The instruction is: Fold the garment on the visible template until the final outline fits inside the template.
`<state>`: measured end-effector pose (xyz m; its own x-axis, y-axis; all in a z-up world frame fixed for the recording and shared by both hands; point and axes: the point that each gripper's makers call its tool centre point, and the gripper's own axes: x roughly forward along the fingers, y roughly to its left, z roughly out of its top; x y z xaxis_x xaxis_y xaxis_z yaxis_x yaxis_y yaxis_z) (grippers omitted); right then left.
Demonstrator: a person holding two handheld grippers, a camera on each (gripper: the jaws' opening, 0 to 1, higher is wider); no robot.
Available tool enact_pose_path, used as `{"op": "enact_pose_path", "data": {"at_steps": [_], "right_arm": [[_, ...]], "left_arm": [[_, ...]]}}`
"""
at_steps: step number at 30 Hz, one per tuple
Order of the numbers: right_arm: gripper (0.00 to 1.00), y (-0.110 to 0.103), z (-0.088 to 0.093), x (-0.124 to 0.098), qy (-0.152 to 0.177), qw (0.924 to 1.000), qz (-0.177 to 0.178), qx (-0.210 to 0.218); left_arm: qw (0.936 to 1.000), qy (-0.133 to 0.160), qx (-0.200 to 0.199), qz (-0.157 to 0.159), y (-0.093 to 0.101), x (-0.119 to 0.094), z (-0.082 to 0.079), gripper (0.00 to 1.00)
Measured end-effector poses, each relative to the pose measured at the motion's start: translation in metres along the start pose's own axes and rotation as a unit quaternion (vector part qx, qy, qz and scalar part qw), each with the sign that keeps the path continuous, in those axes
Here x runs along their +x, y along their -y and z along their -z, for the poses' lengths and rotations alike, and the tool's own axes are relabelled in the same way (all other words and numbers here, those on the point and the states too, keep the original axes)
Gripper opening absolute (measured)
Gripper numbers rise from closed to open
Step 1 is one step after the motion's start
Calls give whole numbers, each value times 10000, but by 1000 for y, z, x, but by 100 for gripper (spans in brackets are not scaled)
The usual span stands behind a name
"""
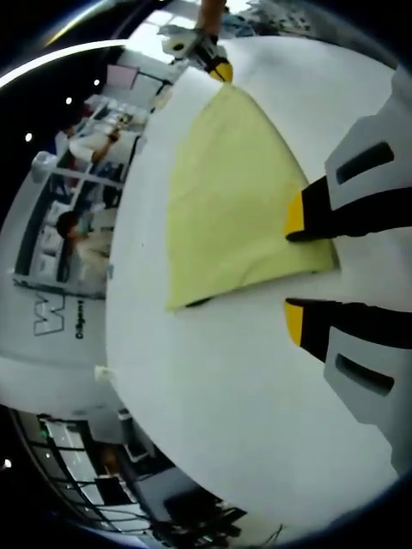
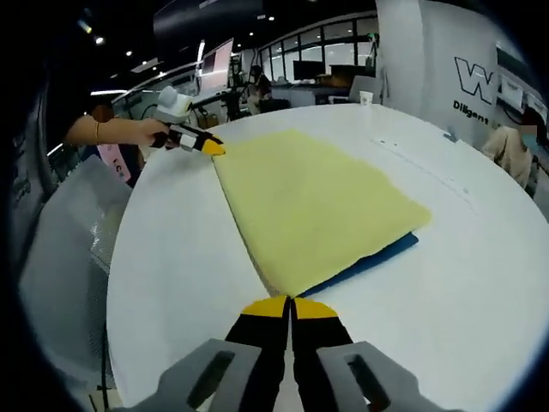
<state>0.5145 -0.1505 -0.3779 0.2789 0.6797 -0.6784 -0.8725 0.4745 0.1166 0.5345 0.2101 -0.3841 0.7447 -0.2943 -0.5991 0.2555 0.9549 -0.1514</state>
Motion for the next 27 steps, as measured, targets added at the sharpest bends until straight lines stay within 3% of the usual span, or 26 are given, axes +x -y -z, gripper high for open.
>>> {"op": "enact_pose_path", "data": {"at_steps": [2, 4, 8, 14, 16, 17, 20, 24, 27], "right_arm": [[0, -1, 4, 0, -44, 10000, -27, -9], [0, -4, 16, 0, -303, 9994, -3, -173], [0, -3, 23, 0, -250, 9996, 109, -52], [1, -7, 3, -1, 241, 9982, 58, 552], [16, -6, -8, 2, 475, 9961, 76, 735], [19, -6, -12, 2, 541, 9957, 79, 747], [13, -5, -19, 5, 617, 9945, 55, 846], [16, 4, -16, 13, 506, 9943, 179, 923], [5, 2, -19, 13, 586, 9916, 152, 1143]], "left_arm": [[10000, -4, 15, 2, 0, 0, 0, 25], [10000, -7, 32, 5, 0, 0, 0, 25], [10000, -34, 52, 22, 0, 0, 0, 25], [9999, -101, 61, 104, 0, -1, 2, 25], [9998, -111, 41, 152, 2, -3, 4, 24], [9998, -122, 40, 174, 3, -4, 4, 23], [9996, -158, 10, 231, 6, -6, 6, 19], [9992, -190, -57, 346, 10, -9, 9, 14], [9989, -197, -136, 391, 9, -9, 11, 11]]}}
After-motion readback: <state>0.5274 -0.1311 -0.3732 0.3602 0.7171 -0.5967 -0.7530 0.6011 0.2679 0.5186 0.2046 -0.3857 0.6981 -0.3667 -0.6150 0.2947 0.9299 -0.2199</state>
